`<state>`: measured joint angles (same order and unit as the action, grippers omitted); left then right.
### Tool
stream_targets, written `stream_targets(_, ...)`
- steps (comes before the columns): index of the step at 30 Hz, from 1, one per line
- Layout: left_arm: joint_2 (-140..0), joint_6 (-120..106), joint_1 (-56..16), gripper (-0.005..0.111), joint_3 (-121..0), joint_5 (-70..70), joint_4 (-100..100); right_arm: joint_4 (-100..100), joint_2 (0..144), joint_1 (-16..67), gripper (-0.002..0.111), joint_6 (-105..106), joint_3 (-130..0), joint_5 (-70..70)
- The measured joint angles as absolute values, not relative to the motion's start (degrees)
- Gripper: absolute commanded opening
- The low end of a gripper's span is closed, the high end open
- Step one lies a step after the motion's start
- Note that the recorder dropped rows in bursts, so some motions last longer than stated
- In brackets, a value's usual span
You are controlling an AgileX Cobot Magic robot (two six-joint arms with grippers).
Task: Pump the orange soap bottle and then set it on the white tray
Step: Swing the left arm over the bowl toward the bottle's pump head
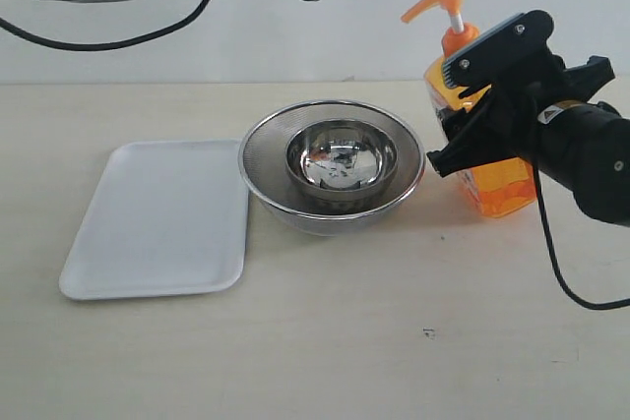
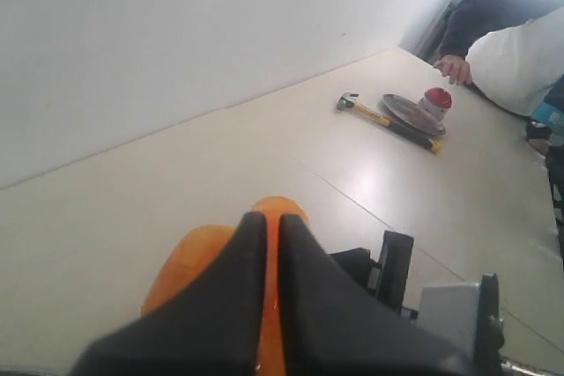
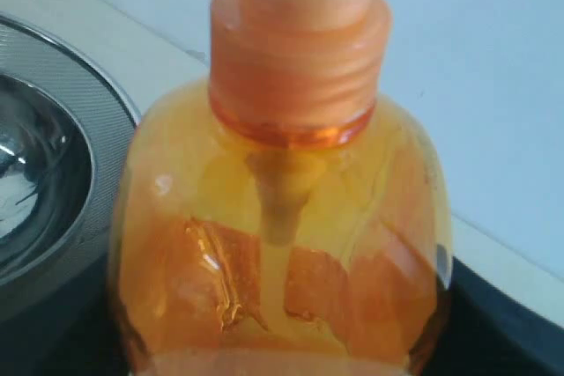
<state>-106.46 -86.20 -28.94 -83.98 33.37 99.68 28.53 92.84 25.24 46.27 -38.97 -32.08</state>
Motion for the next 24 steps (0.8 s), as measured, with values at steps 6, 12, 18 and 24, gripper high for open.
stream_targets(6,-108.75,-86.2,-32.28,0.005,-88.1,30.82,99.68,28.77,92.84,25.24,0.0,46.39,-39.22,-31.62)
stream_targets(12,-111.29,-86.2,-32.28,0.005,-90.56,28.69,99.68,28.76,92.84,25.24,0.0,46.39,-39.22,-31.62)
stream_targets(18,-113.32,-86.2,-32.28,0.005,-91.88,28.69,99.68,28.76,92.84,25.24,0.0,46.39,-39.22,-31.62)
stream_targets(24,-113.44,-86.2,-32.32,0.005,-91.88,28.69,99.68,28.76,92.84,25.24,0.0,46.39,-39.22,-31.62)
